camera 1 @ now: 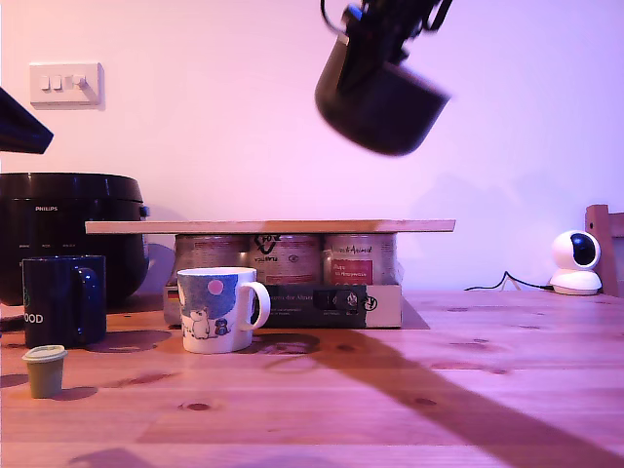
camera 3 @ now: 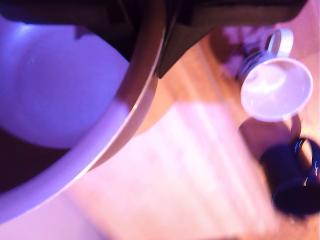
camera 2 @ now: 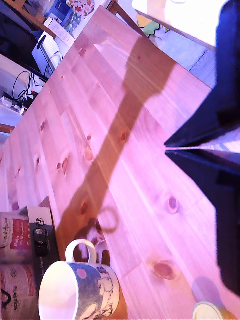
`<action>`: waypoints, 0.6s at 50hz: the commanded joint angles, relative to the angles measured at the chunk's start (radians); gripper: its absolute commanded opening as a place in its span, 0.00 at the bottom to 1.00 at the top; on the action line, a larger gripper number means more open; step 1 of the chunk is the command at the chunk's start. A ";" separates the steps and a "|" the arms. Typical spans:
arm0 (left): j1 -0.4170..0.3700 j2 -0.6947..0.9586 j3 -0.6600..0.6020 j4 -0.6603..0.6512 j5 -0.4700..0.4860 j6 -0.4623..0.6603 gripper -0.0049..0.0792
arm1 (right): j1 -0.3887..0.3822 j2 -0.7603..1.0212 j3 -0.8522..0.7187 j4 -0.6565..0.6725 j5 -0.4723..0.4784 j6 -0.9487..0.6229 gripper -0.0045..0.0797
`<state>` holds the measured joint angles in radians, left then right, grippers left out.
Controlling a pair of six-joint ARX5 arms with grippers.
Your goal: Pick up the rice cooker pot, and place it on the shelf behind you
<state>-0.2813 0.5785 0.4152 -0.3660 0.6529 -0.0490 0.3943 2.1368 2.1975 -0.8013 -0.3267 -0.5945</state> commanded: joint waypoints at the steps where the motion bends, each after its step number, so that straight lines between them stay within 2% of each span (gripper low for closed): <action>1: -0.003 0.004 -0.007 0.006 0.000 -0.002 0.04 | 0.007 -0.019 0.030 0.036 -0.008 -0.004 0.04; 23: -0.003 0.004 -0.007 0.007 0.000 -0.003 0.04 | 0.019 0.000 0.030 0.019 -0.031 -0.008 0.04; 30: -0.003 0.004 -0.007 0.007 0.000 -0.003 0.04 | 0.033 0.000 0.030 0.037 -0.029 -0.009 0.14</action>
<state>-0.2817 0.5785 0.4152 -0.3660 0.6529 -0.0490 0.4061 2.1681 2.1975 -0.7910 -0.3523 -0.6003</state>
